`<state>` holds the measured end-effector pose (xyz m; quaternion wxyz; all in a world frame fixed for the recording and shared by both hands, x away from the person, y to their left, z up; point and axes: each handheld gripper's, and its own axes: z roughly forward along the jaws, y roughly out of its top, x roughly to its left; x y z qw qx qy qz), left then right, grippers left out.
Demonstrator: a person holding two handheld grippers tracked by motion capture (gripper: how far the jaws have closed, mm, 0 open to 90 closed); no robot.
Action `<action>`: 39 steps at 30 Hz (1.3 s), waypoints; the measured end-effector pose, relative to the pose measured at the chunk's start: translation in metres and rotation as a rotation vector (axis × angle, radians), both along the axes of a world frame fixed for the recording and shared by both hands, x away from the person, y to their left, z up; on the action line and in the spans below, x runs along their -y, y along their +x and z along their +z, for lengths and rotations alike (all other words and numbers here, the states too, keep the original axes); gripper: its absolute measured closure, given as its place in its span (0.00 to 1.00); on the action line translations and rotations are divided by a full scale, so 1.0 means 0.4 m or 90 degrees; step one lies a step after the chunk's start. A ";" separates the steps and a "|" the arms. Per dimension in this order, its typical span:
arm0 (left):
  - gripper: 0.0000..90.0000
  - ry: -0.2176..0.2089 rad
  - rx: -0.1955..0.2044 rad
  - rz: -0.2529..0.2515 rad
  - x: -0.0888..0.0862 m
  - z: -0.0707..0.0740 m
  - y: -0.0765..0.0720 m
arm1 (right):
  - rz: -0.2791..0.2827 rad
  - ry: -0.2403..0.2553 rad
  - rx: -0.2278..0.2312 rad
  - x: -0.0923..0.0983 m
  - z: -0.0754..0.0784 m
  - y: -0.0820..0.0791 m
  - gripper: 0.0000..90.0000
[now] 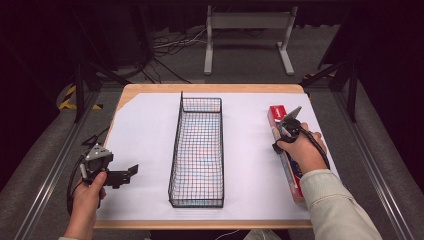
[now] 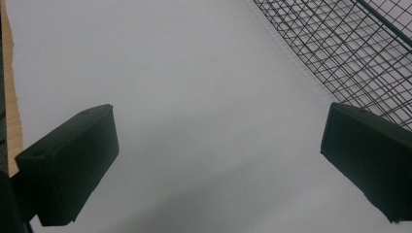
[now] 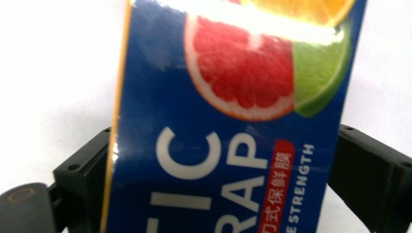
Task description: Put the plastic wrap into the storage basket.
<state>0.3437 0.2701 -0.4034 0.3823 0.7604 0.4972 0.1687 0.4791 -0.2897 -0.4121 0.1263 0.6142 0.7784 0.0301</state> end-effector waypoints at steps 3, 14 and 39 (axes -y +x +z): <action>0.01 -0.001 0.000 0.002 -0.001 0.000 0.000 | 0.007 -0.019 -0.003 -0.006 -0.001 0.004 0.05; 0.01 0.000 -0.001 -0.001 -0.002 -0.003 0.002 | -0.038 0.038 -0.043 -0.014 0.016 0.009 0.39; 0.01 -0.002 0.001 0.005 -0.004 -0.003 0.002 | -0.191 0.115 0.025 -0.040 0.123 -0.008 0.45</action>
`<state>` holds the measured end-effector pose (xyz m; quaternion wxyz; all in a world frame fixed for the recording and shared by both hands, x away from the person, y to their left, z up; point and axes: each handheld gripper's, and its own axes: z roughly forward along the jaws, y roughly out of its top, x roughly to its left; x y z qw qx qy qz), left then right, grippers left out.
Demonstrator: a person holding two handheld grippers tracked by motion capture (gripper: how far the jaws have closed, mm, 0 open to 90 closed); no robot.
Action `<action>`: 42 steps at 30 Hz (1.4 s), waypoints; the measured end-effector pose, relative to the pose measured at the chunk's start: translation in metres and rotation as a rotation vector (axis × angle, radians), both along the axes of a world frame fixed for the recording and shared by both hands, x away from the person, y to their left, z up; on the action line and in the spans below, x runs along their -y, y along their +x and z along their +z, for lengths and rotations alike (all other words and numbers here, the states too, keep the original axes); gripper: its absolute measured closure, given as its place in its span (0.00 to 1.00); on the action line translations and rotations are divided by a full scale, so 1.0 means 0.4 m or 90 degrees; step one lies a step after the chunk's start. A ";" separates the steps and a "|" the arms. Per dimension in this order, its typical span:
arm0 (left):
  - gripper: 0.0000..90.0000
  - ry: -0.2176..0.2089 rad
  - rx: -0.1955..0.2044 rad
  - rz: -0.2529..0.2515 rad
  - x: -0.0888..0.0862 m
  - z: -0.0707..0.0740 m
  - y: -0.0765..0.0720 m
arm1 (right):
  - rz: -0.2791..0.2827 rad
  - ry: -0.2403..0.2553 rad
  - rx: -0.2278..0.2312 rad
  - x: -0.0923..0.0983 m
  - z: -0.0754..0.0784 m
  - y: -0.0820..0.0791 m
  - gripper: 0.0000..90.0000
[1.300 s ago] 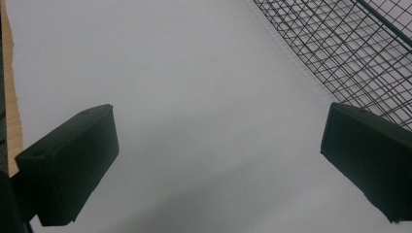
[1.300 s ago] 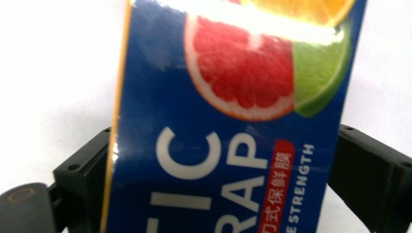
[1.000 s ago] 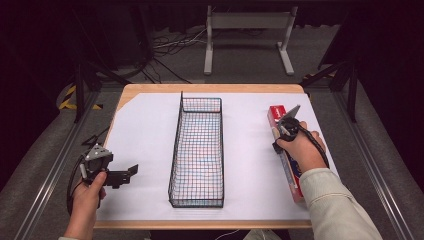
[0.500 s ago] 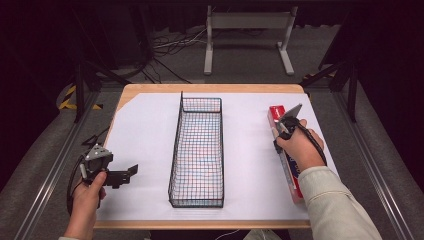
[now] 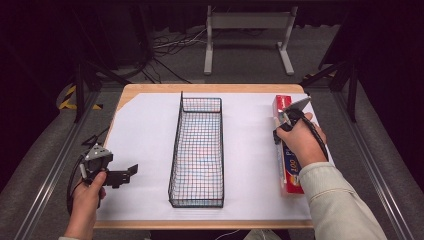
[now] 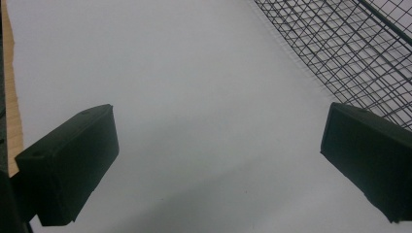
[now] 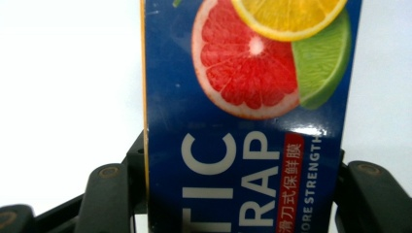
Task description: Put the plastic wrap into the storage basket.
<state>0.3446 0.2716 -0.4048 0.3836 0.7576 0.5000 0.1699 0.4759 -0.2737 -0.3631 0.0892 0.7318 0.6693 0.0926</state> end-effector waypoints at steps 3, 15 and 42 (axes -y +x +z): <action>0.01 0.000 0.002 0.003 -0.002 0.001 0.000 | -0.013 0.003 0.012 -0.007 0.020 -0.002 0.45; 0.01 0.003 0.002 0.008 0.000 -0.002 0.002 | -0.049 -0.007 0.056 -0.056 0.090 -0.012 0.45; 0.01 0.002 0.008 0.012 -0.002 -0.001 0.002 | -0.097 0.031 0.092 -0.224 0.209 -0.010 0.45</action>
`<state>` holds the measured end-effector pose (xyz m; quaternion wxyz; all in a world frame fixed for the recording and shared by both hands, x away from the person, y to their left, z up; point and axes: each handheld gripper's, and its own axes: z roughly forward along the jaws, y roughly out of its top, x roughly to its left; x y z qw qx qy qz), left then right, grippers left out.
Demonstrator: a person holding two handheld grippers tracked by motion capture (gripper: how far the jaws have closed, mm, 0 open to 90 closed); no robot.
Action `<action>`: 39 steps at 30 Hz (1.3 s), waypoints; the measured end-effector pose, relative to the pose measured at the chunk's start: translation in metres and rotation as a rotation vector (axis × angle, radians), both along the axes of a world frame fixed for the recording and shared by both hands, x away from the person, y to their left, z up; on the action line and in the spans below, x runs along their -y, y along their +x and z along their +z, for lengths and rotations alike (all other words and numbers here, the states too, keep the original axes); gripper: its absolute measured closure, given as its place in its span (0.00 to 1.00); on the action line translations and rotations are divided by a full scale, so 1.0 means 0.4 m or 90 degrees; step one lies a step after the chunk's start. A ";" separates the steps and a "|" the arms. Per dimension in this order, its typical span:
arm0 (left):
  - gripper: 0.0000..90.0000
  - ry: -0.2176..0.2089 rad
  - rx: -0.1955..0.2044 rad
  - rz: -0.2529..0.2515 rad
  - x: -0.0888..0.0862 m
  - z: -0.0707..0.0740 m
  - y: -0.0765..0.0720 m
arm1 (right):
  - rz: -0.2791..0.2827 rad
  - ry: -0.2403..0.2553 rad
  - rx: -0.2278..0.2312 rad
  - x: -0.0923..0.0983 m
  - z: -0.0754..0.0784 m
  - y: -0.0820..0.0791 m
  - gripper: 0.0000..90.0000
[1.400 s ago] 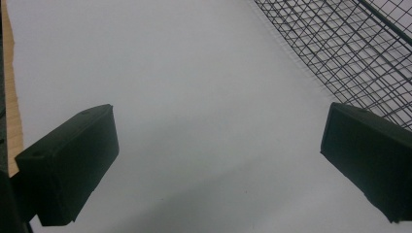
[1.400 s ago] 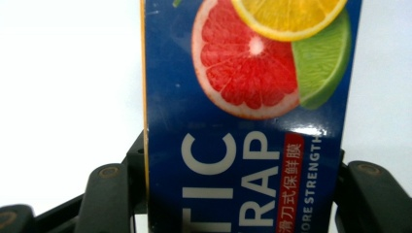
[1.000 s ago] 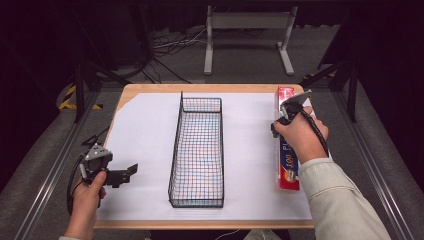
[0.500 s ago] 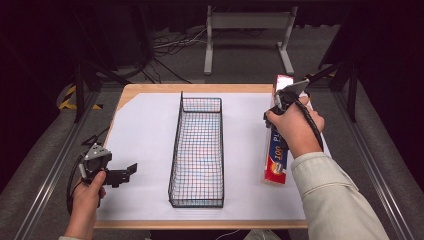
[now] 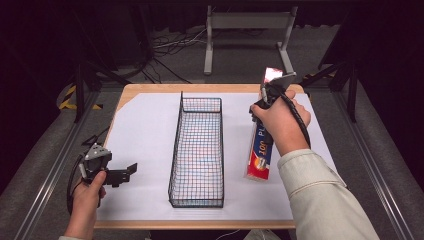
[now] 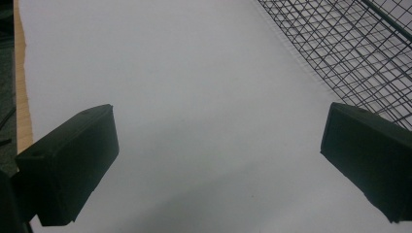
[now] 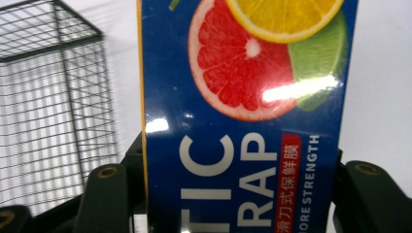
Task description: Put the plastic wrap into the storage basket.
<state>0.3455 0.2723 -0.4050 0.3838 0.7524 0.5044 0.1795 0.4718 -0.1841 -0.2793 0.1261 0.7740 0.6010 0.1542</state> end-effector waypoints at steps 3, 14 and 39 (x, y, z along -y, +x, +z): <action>0.01 -0.001 -0.002 -0.001 -0.002 0.002 0.000 | 0.003 -0.003 0.000 -0.023 0.005 0.000 0.45; 0.01 -0.005 0.000 0.000 -0.002 0.002 0.000 | 0.018 0.005 -0.003 -0.102 0.028 0.001 0.45; 0.01 -0.006 -0.002 -0.005 -0.001 -0.002 0.004 | 0.056 0.055 -0.005 -0.241 0.055 -0.011 0.45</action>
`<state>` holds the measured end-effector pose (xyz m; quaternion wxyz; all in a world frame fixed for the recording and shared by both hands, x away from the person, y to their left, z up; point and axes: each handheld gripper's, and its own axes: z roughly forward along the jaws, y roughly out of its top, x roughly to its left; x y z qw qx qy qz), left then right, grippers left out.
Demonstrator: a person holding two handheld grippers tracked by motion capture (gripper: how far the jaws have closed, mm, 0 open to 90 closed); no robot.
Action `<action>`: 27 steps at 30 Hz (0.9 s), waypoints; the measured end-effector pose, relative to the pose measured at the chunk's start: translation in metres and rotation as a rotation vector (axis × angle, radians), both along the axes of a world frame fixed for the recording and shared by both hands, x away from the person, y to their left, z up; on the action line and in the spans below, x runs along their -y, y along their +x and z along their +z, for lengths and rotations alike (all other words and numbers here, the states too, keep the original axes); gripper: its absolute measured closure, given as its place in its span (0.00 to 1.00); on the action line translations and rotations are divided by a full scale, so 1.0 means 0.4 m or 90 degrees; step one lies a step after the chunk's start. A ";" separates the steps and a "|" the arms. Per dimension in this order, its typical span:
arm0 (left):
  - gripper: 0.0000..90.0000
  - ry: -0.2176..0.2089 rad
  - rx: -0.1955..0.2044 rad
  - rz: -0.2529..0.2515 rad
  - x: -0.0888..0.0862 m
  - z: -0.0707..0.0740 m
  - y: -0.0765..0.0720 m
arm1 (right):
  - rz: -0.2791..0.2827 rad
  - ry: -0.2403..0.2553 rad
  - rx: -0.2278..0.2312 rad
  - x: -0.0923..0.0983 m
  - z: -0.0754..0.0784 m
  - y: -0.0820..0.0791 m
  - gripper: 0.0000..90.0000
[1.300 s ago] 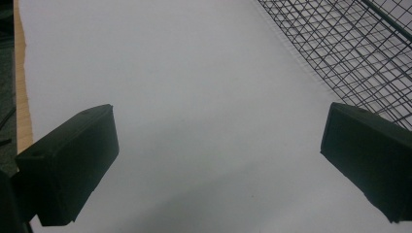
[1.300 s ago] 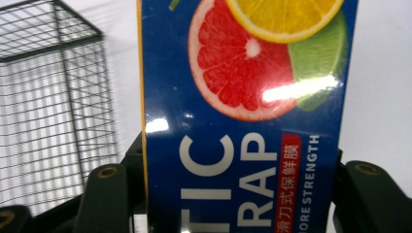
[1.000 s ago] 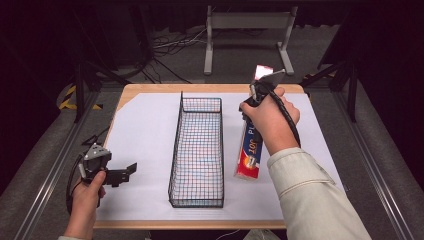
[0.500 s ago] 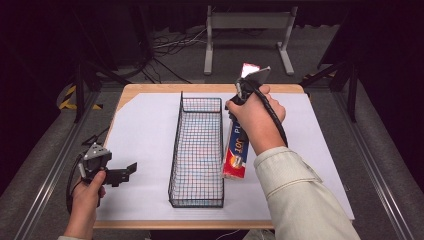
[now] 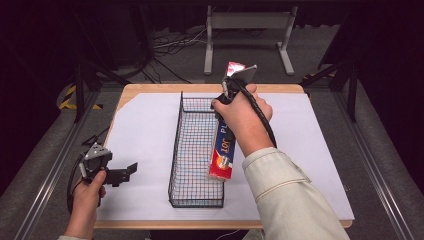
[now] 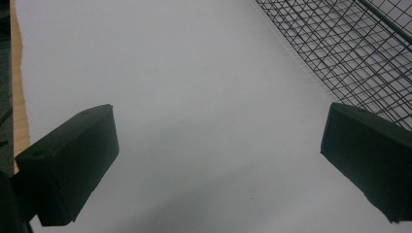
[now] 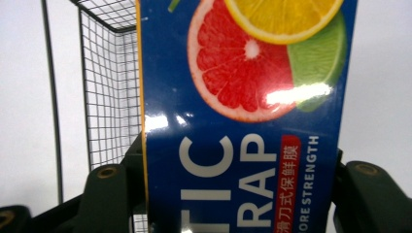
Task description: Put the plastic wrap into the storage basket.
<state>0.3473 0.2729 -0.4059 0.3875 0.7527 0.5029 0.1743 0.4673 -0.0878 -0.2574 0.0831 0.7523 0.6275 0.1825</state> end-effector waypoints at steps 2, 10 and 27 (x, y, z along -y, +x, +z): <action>0.01 -0.001 -0.003 0.002 0.000 -0.002 0.001 | 0.006 0.005 0.001 -0.009 -0.001 0.000 0.45; 0.01 0.000 -0.005 0.000 0.003 -0.007 0.003 | 0.032 0.026 0.005 -0.049 -0.010 -0.004 0.45; 0.01 -0.001 -0.009 0.002 0.000 -0.012 0.006 | 0.061 0.020 -0.005 -0.102 -0.069 -0.001 0.45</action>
